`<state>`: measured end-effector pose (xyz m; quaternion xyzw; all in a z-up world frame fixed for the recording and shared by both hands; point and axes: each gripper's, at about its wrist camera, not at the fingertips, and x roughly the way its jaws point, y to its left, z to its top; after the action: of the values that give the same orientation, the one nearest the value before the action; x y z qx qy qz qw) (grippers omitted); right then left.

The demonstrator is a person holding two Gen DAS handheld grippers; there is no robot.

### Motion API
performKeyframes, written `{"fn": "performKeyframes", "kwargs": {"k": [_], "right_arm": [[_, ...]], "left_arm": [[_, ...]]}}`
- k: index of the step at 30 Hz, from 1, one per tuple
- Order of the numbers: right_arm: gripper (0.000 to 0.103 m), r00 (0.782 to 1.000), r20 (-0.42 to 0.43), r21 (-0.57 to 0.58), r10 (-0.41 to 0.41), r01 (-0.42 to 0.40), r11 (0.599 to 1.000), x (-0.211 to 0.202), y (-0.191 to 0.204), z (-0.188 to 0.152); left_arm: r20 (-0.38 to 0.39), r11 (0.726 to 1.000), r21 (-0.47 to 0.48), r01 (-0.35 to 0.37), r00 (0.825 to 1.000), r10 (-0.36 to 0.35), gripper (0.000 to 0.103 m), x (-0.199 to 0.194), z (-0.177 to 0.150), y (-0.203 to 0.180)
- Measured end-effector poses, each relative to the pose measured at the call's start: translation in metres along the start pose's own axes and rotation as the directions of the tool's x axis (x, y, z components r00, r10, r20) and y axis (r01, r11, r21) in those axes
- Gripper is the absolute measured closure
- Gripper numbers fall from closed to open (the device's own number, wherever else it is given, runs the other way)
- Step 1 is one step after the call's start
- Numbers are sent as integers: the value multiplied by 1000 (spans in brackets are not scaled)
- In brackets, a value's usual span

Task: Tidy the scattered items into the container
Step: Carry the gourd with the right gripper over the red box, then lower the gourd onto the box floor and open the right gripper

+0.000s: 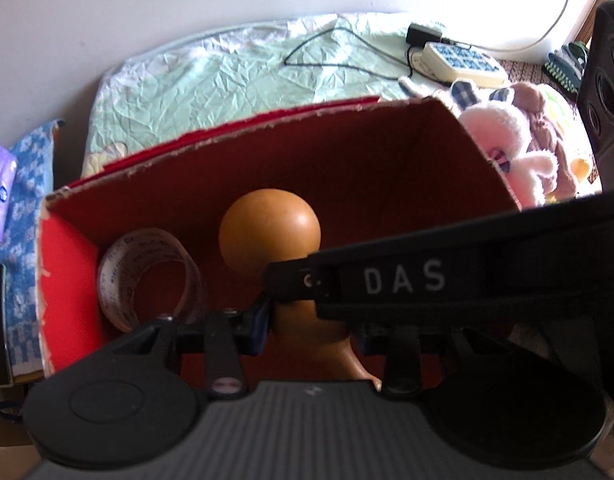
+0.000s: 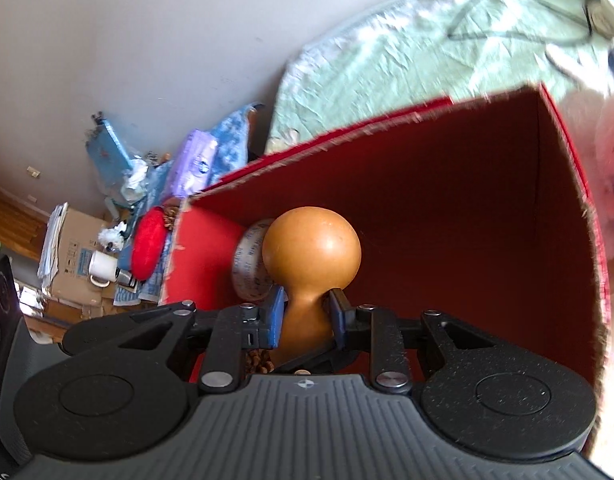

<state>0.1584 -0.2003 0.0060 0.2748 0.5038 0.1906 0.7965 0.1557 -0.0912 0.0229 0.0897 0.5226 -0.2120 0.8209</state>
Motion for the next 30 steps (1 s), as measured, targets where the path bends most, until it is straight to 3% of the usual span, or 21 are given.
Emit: {"fn": "performKeyframes", "kwargs": {"k": [3,5,8,12,20,23,25,30], "right_arm": [[82,1000,-31,72,-1,3,997,10,-9,4],[95,999,-48,99,-5,10,995,16,-12,6],[96,997,-71,110,-29,37,993,26,-14,9],[96,993,-105,127,-50,64,990,36,-19,10],[92,984,-170,137,-60,84,987,42,-26,6],[92,973,-227,124,-28,58,991,49,-26,5],[92,973,-230,111,-17,43,993,48,-25,3],[92,972,-233,88,21,0,996,44,-25,0]], "left_arm": [[-72,1000,24,-13,997,14,63,17,6,4],[-126,999,38,3,992,2,63,28,9,9],[-211,999,33,40,977,-32,63,49,12,18],[-281,999,37,29,960,-17,66,68,15,27],[-296,998,26,49,955,-39,63,71,12,34],[-287,999,4,52,957,-49,61,70,10,37],[-278,998,-2,56,959,-55,55,68,9,38],[-258,999,4,50,965,-47,55,63,5,35]]}}
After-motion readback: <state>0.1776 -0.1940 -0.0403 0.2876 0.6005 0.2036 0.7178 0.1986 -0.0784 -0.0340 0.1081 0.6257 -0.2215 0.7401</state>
